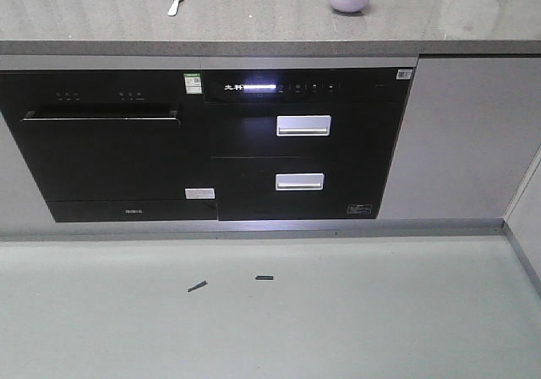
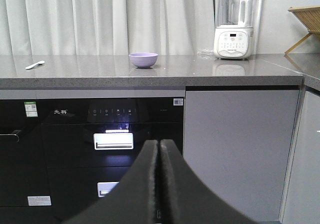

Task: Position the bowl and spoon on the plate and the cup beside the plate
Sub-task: 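Continue driving forward toward the counter holding the spoon and bowl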

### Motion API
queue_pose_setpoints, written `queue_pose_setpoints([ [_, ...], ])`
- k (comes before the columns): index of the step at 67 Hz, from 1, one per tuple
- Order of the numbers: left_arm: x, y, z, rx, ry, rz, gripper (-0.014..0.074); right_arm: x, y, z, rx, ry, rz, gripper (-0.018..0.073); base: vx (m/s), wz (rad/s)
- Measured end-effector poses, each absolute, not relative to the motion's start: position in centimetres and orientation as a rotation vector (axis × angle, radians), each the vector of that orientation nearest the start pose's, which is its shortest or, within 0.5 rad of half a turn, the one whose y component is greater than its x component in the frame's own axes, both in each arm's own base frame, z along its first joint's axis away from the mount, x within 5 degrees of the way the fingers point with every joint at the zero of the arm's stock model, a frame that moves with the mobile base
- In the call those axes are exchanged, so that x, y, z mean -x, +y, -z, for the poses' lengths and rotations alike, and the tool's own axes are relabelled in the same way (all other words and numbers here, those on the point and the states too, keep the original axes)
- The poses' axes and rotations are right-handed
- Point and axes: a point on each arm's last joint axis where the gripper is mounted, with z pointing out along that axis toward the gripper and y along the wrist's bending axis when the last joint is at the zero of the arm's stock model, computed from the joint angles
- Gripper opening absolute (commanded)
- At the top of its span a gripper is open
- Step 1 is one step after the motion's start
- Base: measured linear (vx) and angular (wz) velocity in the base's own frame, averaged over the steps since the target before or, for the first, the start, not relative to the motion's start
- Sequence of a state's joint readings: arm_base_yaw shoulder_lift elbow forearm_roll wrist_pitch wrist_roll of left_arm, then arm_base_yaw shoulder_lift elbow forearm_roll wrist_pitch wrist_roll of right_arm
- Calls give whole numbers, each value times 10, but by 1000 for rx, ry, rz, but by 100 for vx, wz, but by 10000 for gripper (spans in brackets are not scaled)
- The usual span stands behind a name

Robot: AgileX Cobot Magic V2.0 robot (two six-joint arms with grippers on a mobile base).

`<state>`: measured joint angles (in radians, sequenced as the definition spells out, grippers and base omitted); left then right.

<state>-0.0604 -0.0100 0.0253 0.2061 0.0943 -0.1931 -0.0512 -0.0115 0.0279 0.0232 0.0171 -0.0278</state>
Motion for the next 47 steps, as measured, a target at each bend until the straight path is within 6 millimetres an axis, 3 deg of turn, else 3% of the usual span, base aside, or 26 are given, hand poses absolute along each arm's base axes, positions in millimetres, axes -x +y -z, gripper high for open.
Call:
queue_pose_setpoints([
  [47,-57,-2,-197,-43,1591,22,-6,-57,-3,-203,-35,1517,44,-6,7,-1],
])
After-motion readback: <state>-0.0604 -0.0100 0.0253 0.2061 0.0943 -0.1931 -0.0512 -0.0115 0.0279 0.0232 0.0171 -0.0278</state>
